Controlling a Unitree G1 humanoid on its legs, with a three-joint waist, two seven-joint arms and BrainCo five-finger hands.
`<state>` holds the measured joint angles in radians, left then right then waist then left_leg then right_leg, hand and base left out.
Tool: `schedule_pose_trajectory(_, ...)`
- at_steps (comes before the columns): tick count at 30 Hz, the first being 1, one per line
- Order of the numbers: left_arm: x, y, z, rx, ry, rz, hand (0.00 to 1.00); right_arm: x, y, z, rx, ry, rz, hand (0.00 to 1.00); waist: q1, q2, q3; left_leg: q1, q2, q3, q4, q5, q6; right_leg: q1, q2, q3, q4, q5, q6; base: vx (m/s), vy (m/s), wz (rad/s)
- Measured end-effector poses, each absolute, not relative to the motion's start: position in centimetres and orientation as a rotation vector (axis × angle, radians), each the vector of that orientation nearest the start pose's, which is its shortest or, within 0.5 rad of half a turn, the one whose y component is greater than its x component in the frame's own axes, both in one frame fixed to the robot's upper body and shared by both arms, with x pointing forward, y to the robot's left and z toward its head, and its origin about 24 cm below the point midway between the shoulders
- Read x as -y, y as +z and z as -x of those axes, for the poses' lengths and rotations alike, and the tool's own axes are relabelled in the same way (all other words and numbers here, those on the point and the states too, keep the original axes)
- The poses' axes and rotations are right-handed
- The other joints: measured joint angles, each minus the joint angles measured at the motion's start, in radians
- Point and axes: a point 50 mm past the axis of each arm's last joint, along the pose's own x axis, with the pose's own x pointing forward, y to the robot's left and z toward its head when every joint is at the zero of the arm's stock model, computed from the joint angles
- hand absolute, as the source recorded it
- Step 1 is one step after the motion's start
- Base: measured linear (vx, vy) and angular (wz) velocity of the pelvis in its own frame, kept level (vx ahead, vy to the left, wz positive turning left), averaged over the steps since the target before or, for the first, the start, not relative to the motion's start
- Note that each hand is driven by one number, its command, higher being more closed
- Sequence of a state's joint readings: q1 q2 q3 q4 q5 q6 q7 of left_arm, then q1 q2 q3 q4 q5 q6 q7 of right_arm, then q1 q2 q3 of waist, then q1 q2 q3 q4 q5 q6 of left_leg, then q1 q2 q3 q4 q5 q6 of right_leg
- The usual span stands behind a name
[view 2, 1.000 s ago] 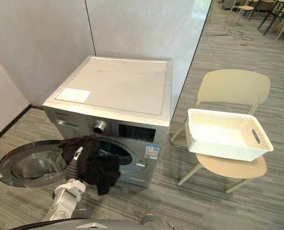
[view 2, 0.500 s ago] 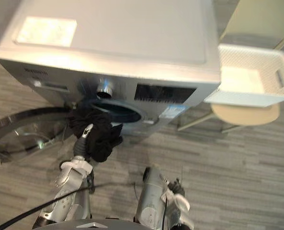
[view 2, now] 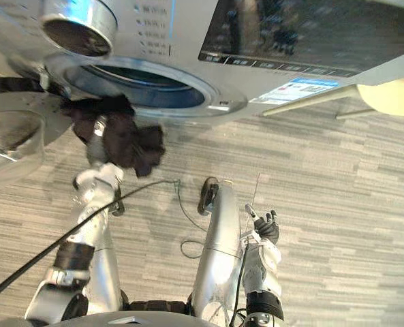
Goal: Pick up the laundry basket with both hands and put the clothes into the washing machine.
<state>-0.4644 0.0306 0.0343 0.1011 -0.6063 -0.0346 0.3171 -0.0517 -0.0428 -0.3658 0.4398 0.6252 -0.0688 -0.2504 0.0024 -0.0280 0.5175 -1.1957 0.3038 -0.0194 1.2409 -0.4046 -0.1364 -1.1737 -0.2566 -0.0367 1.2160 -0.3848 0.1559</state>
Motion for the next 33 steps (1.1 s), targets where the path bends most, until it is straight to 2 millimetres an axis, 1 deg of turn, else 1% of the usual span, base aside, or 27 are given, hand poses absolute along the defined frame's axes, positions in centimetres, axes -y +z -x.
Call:
schedule_pose_trajectory(1,-15.2,15.7,-33.4,0.302,0.162,0.617,1.0,25.0,-4.4,-22.1,-0.273,-0.732,-0.621,0.0,-0.005,-0.005,0.006,-0.026,0.003,-0.001,0.003,0.001,0.0,-0.027,0.003,0.0,0.0,0.005,-0.001,-0.02,-0.008,-0.17)
schedule_pose_trajectory(2,-15.8,16.5,-33.6,0.327,0.176,0.614,1.0,25.0,-4.5,-22.0,-0.282,-0.74,-0.623,0.0,-0.005,-0.009,0.013,-0.032,0.004,0.0,0.004,0.001,-0.001,-0.035,0.004,0.001,0.001,0.007,-0.003,-0.02,-0.013,-0.13)
schedule_pose_trajectory(4,-17.5,19.3,-34.3,0.418,0.214,0.604,1.0,24.8,-4.8,-21.9,-0.295,-0.747,-0.633,0.0,-0.017,-0.013,0.017,-0.08,0.012,-0.005,0.011,0.002,-0.001,-0.078,0.015,0.001,0.0,0.014,-0.003,-0.02,-0.02,-0.15)
schedule_pose_trajectory(5,-17.8,20.4,-34.5,0.449,0.212,0.587,1.0,24.8,-4.9,-21.9,-0.296,-0.749,-0.639,0.0,-0.019,-0.015,0.017,-0.097,0.016,-0.005,0.014,0.002,-0.001,-0.095,0.017,0.001,0.0,0.017,-0.004,-0.02,-0.016,-0.14)
schedule_pose_trajectory(7,-17.7,21.5,-34.7,0.473,0.188,0.551,1.0,24.8,-4.9,-21.8,-0.301,-0.747,-0.639,0.0,-0.021,-0.019,0.02,-0.124,0.02,-0.002,0.013,0.007,0.001,-0.124,0.02,0.001,-0.002,0.023,-0.006,-0.02,-0.016,-0.1)
schedule_pose_trajectory(10,-17.4,22.4,-35.3,0.477,0.16,0.495,1.0,24.7,-5.2,-21.7,-0.316,-0.746,-0.638,0.0,-0.022,-0.026,0.023,-0.142,0.024,-0.002,0.008,0.012,-0.001,-0.148,0.024,0.001,-0.005,0.031,-0.013,-0.03,-0.023,-0.07)
schedule_pose_trajectory(13,-16.4,25.4,-36.2,0.522,0.082,0.384,1.0,24.6,-5.5,-21.9,-0.331,-0.74,-0.659,0.0,-0.03,-0.033,0.027,-0.164,0.027,0.006,-0.017,0.033,-0.001,-0.176,0.034,0.004,-0.03,0.054,-0.017,-0.05,-0.026,-0.07)
schedule_pose_trajectory(14,-16.1,27.0,-36.4,0.556,0.058,0.35,1.0,24.5,-5.4,-22.0,-0.329,-0.733,-0.662,0.0,-0.036,-0.034,0.027,-0.176,0.027,0.01,-0.029,0.042,0.0,-0.19,0.035,0.004,-0.043,0.065,-0.019,-0.04,-0.015,-0.07)
schedule_pose_trajectory(15,-15.9,27.8,-36.4,0.575,0.047,0.336,1.0,24.4,-5.4,-22.1,-0.33,-0.724,-0.662,0.0,-0.04,-0.034,0.027,-0.182,0.027,0.013,-0.034,0.048,0.003,-0.197,0.035,0.004,-0.048,0.071,-0.019,-0.05,-0.012,-0.06)
schedule_pose_trajectory(16,-15.6,29.3,-36.3,0.611,0.021,0.311,1.0,24.2,-5.4,-22.4,-0.33,-0.702,-0.667,0.0,-0.049,-0.036,0.028,-0.189,0.027,0.021,-0.043,0.055,0.005,-0.208,0.035,0.006,-0.058,0.08,-0.021,-0.03,0.002,-0.07)
schedule_pose_trajectory(17,-15.2,30.2,-36.2,0.636,-0.006,0.293,1.0,24.1,-5.4,-22.7,-0.328,-0.686,-0.671,0.0,-0.059,-0.036,0.028,-0.196,0.028,0.023,-0.044,0.056,0.006,-0.215,0.036,0.007,-0.061,0.084,-0.02,-0.03,0.004,-0.05)
schedule_pose_trajectory(19,-14.2,30.9,-36.1,0.652,-0.045,0.277,1.0,23.9,-5.3,-22.8,-0.326,-0.673,-0.67,0.0,-0.065,-0.036,0.028,-0.201,0.028,0.024,-0.043,0.056,0.006,-0.22,0.036,0.009,-0.061,0.086,-0.02,0.0,0.005,-0.02)
schedule_pose_trajectory(21,-12.0,31.0,-35.3,0.666,-0.144,0.273,1.0,23.9,-5.3,-22.9,-0.326,-0.668,-0.679,0.0,-0.068,-0.036,0.028,-0.201,0.028,0.028,-0.05,0.061,0.009,-0.222,0.036,0.01,-0.068,0.09,-0.018,0.0,0.0,0.0)
schedule_pose_trajectory(26,-7.9,29.8,-33.3,0.667,-0.322,0.323,1.0,23.9,-5.1,-23.0,-0.32,-0.662,-0.679,0.0,-0.071,-0.037,0.028,-0.201,0.027,0.042,-0.08,0.077,0.015,-0.226,0.037,0.01,-0.1,0.11,-0.018,-0.02,0.007,-0.02)
schedule_pose_trajectory(28,-7.1,29.5,-33.1,0.656,-0.343,0.335,1.0,23.8,-5.0,-23.1,-0.319,-0.65,-0.672,0.0,-0.075,-0.037,0.029,-0.201,0.027,0.043,-0.081,0.077,0.015,-0.226,0.037,0.01,-0.104,0.112,-0.018,-0.01,0.014,-0.02)
schedule_pose_trajectory(29,-7.1,29.5,-33.1,0.657,-0.344,0.337,1.0,23.7,-5.0,-23.2,-0.318,-0.645,-0.671,0.0,-0.076,-0.037,0.029,-0.201,0.027,0.043,-0.081,0.077,0.015,-0.226,0.037,0.01,-0.104,0.112,-0.018,0.0,0.0,0.0)
schedule_pose_trajectory(32,-7.9,30.0,-33.3,0.673,-0.313,0.346,1.0,23.7,-5.0,-23.2,-0.317,-0.644,-0.672,0.0,-0.079,-0.039,0.03,-0.202,0.028,0.045,-0.088,0.081,0.015,-0.23,0.038,0.01,-0.109,0.116,-0.019,0.0,0.0,0.0)
schedule_pose_trajectory(33,-8.6,30.6,-33.4,0.693,-0.285,0.35,1.0,23.8,-4.9,-23.2,-0.316,-0.644,-0.672,0.0,-0.08,-0.043,0.031,-0.204,0.028,0.046,-0.093,0.085,0.013,-0.233,0.039,0.01,-0.112,0.119,-0.02,-0.03,0.007,-0.05)
